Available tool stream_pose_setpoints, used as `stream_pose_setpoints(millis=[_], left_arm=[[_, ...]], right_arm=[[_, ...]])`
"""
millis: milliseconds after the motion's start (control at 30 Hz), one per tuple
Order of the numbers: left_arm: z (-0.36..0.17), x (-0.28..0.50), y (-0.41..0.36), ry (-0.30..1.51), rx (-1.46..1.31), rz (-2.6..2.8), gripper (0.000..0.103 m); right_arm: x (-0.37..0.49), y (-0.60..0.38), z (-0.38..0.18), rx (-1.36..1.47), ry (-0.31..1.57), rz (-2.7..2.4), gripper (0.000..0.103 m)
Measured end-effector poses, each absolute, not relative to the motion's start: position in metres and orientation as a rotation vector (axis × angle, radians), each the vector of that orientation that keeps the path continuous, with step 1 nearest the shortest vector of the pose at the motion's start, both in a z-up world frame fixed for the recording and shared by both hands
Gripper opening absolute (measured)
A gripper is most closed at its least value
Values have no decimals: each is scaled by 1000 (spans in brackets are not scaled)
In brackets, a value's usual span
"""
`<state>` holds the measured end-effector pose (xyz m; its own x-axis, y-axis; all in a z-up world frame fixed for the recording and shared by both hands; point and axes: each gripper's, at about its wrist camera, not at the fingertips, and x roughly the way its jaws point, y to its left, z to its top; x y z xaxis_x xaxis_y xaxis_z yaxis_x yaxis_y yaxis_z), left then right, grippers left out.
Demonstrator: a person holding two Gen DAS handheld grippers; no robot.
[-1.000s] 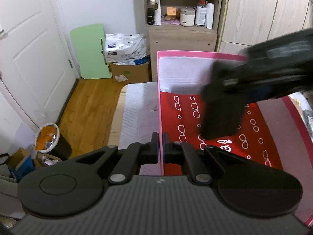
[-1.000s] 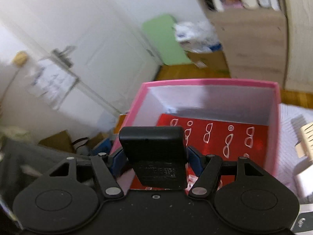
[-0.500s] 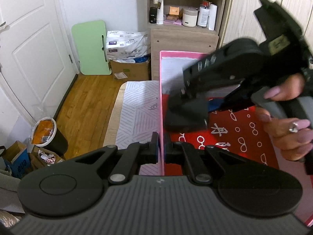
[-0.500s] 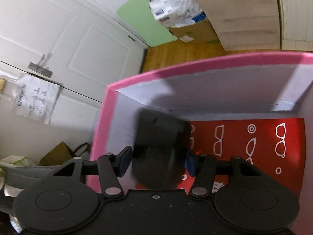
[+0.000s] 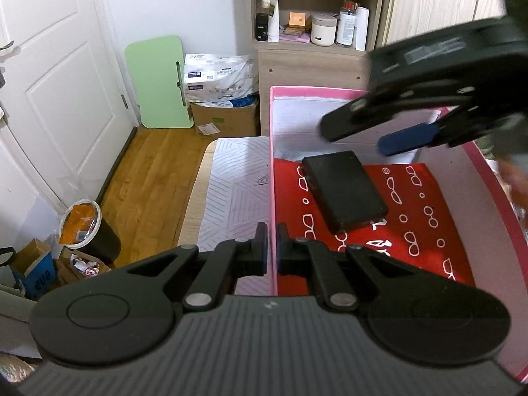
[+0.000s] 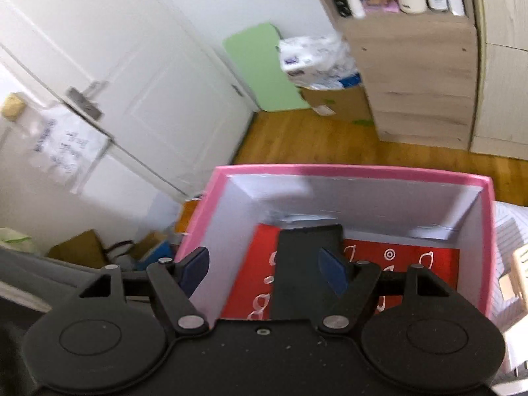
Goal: Organize rigid objects
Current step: 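Carry the black power bank into the pink box and release it, then move the right gripper to the white wifi router and grasp it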
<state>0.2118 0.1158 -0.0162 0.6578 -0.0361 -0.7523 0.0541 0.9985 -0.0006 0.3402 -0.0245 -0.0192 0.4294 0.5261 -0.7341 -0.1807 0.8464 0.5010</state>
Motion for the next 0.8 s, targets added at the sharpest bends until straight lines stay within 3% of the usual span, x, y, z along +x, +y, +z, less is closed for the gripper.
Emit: stream_pose_setpoints(millis=[400,567,800], left_arm=[[-16,210,115,846,24,-48,4],[-16,209,115,845,27,-45,5],[-15,209,110,839,64,-35,5]], right_arm=[[224,-116,45,351,807,515,78],[179,-167,40,313,732,368,78],[148,-208,-8,300,786,226,78]])
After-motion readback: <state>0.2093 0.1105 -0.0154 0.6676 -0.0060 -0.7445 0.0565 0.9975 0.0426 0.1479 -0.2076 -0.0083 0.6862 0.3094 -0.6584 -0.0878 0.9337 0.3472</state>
